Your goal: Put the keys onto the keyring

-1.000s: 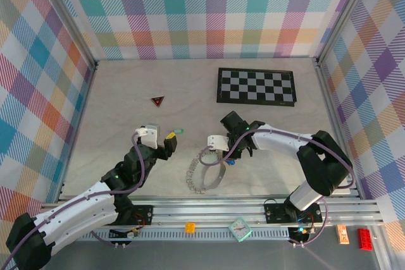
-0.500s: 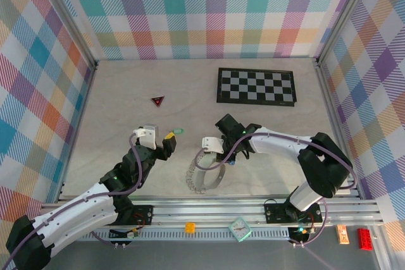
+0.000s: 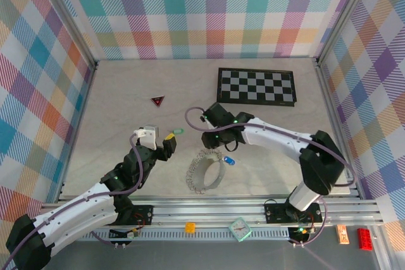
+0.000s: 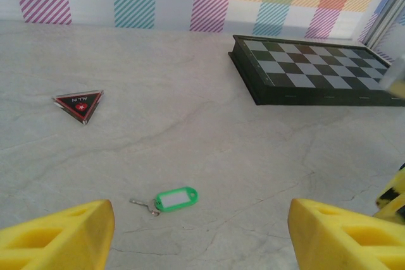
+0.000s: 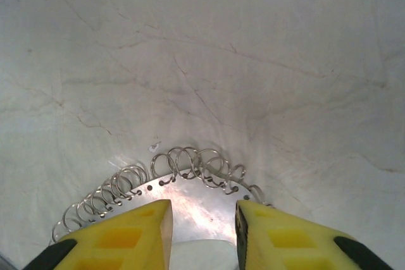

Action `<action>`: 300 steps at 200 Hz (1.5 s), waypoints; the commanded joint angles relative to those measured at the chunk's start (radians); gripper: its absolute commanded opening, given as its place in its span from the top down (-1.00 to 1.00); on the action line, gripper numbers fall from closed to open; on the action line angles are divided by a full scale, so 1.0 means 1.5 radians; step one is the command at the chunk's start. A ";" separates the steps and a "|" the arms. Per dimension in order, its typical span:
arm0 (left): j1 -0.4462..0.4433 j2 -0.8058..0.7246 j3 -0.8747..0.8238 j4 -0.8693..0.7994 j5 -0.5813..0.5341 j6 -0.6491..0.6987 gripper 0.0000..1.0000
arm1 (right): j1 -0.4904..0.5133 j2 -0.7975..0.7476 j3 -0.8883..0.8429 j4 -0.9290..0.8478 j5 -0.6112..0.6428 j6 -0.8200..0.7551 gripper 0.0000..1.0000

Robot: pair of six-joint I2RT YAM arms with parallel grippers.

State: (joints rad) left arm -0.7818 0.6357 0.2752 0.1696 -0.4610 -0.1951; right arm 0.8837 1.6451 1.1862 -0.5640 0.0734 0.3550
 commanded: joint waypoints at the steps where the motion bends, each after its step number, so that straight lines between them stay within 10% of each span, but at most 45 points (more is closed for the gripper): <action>1: 0.006 -0.002 0.005 0.001 0.001 -0.013 -0.44 | 0.026 0.056 0.055 -0.095 0.033 0.124 0.34; 300: 0.006 0.002 0.016 -0.008 -0.022 -0.010 -0.44 | 0.052 0.269 0.217 -0.252 0.143 0.180 0.77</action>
State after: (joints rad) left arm -0.7815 0.6403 0.2752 0.1562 -0.4671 -0.1986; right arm 0.9588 2.0342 1.4818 -0.9112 0.2771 0.6174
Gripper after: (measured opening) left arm 0.719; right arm 0.123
